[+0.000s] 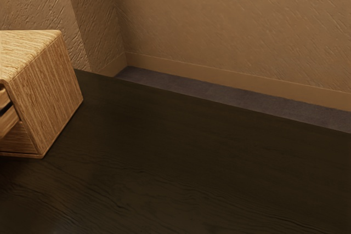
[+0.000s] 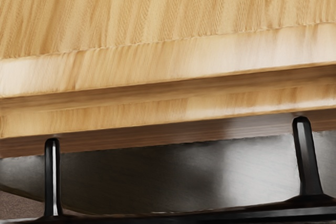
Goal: Push the drawer handle with one arm to close the drawer
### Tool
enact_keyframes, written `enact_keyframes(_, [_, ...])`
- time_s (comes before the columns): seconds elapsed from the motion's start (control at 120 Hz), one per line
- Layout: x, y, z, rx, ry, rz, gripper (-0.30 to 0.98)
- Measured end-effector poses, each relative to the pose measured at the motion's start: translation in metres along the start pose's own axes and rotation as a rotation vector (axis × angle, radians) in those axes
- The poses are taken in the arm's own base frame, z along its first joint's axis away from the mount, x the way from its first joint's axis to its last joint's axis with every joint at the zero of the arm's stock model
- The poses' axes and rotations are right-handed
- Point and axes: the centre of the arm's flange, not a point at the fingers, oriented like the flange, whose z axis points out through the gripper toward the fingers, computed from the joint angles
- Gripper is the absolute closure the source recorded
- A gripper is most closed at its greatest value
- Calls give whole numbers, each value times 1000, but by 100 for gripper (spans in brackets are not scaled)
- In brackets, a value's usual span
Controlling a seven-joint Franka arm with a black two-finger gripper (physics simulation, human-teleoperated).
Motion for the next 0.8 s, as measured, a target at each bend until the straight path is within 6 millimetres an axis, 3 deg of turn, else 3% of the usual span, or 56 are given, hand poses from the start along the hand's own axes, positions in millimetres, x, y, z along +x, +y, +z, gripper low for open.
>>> enact_keyframes(0.8, [54,-12,7,-11,-13,-5,79])
